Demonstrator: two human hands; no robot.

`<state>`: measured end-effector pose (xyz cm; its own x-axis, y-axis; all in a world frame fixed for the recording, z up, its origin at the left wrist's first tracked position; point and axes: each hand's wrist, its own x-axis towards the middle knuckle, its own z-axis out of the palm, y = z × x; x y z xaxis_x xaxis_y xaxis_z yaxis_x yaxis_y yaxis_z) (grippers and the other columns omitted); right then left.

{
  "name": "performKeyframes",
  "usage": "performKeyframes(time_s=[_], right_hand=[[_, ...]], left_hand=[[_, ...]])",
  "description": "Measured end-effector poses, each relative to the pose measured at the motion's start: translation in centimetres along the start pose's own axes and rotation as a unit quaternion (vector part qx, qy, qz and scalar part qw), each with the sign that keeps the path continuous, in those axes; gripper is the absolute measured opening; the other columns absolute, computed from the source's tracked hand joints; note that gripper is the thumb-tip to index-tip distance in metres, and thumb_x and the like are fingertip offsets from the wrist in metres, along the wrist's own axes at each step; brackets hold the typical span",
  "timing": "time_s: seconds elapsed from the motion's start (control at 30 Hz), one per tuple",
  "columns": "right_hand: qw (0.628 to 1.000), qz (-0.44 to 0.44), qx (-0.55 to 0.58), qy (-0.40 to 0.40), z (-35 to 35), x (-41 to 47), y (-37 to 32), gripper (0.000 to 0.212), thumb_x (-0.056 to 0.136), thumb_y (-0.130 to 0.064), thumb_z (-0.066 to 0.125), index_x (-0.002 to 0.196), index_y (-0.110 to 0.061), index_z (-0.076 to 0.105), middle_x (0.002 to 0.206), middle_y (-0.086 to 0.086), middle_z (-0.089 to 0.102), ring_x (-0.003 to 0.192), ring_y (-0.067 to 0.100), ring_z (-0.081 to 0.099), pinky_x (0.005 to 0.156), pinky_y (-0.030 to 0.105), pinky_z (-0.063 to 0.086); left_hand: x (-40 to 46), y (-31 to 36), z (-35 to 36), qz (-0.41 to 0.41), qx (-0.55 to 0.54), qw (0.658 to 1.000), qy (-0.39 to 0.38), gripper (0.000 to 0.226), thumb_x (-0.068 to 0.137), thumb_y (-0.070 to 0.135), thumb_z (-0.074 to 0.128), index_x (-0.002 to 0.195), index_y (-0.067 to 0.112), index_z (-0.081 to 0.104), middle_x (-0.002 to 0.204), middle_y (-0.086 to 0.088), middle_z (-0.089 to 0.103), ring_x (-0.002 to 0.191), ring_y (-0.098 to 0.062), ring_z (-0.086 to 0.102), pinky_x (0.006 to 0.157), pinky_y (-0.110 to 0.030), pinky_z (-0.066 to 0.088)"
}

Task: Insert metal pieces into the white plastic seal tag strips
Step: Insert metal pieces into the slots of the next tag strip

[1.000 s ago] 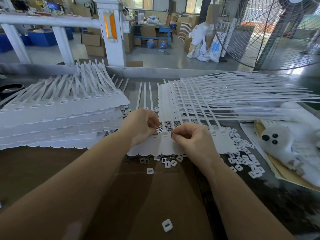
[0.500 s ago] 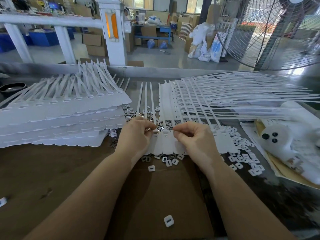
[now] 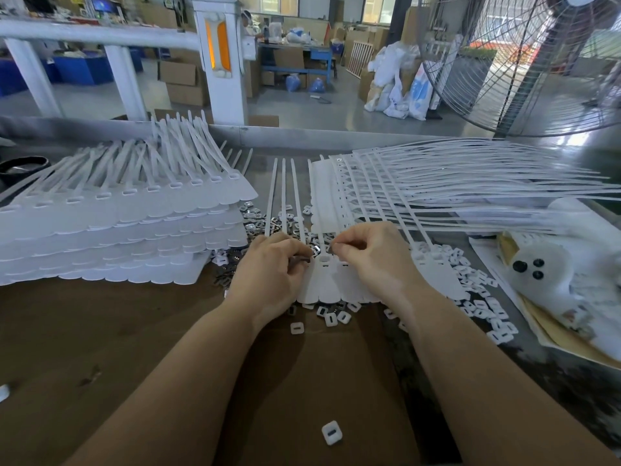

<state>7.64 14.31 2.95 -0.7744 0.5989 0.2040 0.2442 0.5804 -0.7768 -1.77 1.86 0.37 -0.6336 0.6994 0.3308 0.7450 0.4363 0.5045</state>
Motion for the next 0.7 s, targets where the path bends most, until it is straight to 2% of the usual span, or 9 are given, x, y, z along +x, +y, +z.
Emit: performKeyframes(time_s=[0.07,0.17,0.27,0.4,0.5,0.57,0.63,0.7], right_hand=[[0.998,-0.001,-0.051,-0.022,0.3,0.5,-0.2,0.012,0.088,-0.013,0.062,0.092,-0.011,0.073,0.081,-0.006,0.061,0.073,0.004,0.055,0.064,0.013,0.039],[0.994,0.003,-0.094,-0.053,0.6,1.1,-0.4,0.013,0.089,-0.015,0.062,0.092,-0.009,0.074,0.079,-0.005,0.058,0.063,-0.001,0.049,0.056,0.011,0.035],[0.990,0.017,-0.122,-0.067,0.7,1.5,-0.5,0.014,0.087,-0.018,0.064,0.091,-0.009,0.074,0.074,-0.007,0.058,0.061,0.000,0.048,0.054,0.013,0.035],[0.987,0.049,-0.128,-0.083,0.8,1.8,-0.7,0.013,0.085,-0.019,0.067,0.092,-0.011,0.074,0.085,0.001,0.067,0.074,0.012,0.059,0.067,0.024,0.044],[0.987,0.069,-0.113,-0.095,0.7,1.8,-1.0,0.007,0.082,-0.015,0.068,0.086,-0.014,0.074,0.079,-0.002,0.064,0.070,0.007,0.056,0.062,0.021,0.042],[0.988,0.077,-0.103,-0.091,0.7,1.8,-1.2,0.004,0.079,-0.013,0.071,0.080,-0.016,0.073,0.079,-0.002,0.065,0.073,0.008,0.058,0.067,0.023,0.045],[0.990,0.080,-0.097,-0.064,0.7,1.7,-1.3,0.011,0.074,-0.013,0.076,0.069,-0.019,0.068,0.079,-0.002,0.065,0.079,0.013,0.062,0.076,0.029,0.051],[0.991,0.077,-0.097,-0.043,0.7,1.6,-1.2,0.021,0.070,-0.015,0.080,0.062,-0.023,0.062,0.074,-0.005,0.061,0.080,0.016,0.063,0.078,0.032,0.052]], left_hand=[[0.0,-0.1,0.0,0.000,0.001,1.000,0.003,0.024,0.092,0.019,0.051,0.109,0.025,0.066,0.111,0.009,0.058,0.106,-0.012,0.042,0.083,-0.015,0.025],[0.0,0.0,0.1,-0.001,-0.001,1.000,0.003,0.023,0.092,0.020,0.052,0.109,0.024,0.067,0.111,0.009,0.058,0.106,-0.012,0.041,0.081,-0.014,0.024],[0.0,-0.1,0.2,0.001,-0.001,1.000,0.005,0.023,0.092,0.019,0.053,0.109,0.023,0.067,0.111,0.009,0.058,0.106,-0.013,0.041,0.080,-0.013,0.023],[0.0,-0.1,0.3,-0.002,0.001,1.000,0.008,0.023,0.092,0.020,0.053,0.109,0.023,0.067,0.110,0.009,0.058,0.106,-0.013,0.041,0.082,-0.015,0.026],[0.0,-0.1,0.3,-0.002,-0.001,1.000,0.006,0.023,0.092,0.020,0.053,0.110,0.023,0.067,0.110,0.009,0.058,0.106,-0.012,0.041,0.082,-0.015,0.026],[0.0,-0.1,0.3,0.000,0.000,1.000,0.005,0.023,0.092,0.019,0.053,0.110,0.022,0.067,0.110,0.009,0.058,0.106,-0.012,0.041,0.081,-0.015,0.025],[0.1,-0.1,0.3,0.001,0.003,1.000,0.003,0.024,0.092,0.019,0.052,0.111,0.022,0.067,0.110,0.009,0.058,0.106,-0.012,0.040,0.081,-0.015,0.025],[0.0,-0.1,0.3,0.002,0.003,1.000,0.001,0.024,0.093,0.019,0.052,0.112,0.022,0.066,0.111,0.009,0.057,0.107,-0.012,0.040,0.081,-0.014,0.025]])
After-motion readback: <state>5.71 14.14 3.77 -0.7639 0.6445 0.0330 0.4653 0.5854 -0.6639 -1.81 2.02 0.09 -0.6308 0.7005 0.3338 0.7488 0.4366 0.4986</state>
